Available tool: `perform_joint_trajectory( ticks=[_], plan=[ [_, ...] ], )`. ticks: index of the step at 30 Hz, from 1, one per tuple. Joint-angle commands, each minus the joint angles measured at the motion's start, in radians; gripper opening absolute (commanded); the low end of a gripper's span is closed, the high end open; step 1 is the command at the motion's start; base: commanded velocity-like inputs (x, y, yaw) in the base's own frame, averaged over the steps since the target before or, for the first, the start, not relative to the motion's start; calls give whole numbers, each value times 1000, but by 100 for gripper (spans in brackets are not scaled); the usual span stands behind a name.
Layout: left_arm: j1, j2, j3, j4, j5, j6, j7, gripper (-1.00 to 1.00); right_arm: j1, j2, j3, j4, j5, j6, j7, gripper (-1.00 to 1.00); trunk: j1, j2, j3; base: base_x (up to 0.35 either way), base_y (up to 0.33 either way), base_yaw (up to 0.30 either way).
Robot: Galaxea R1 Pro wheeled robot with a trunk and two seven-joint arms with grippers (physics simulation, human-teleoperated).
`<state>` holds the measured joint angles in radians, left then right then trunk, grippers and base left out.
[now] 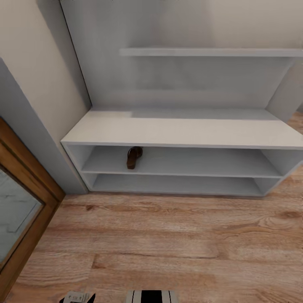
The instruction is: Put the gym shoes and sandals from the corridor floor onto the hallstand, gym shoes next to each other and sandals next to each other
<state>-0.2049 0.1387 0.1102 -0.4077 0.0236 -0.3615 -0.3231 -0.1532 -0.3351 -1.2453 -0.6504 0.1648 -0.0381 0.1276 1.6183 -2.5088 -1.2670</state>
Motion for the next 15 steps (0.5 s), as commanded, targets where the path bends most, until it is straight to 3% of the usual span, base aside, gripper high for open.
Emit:
perform_joint_trajectory(
  ticks=[1,15],
  plan=[
    [-1,-1,6,1,2,-1,-10,100,-2,0,-8,0,8,-3,9,-100,-1,0,-1,-307,138,0],
    [-1,-1,6,-3,2,1,-9,100,-2,1,-8,2,9,-3,9,-100,-1,0,-1,-306,153,0]
  ],
)
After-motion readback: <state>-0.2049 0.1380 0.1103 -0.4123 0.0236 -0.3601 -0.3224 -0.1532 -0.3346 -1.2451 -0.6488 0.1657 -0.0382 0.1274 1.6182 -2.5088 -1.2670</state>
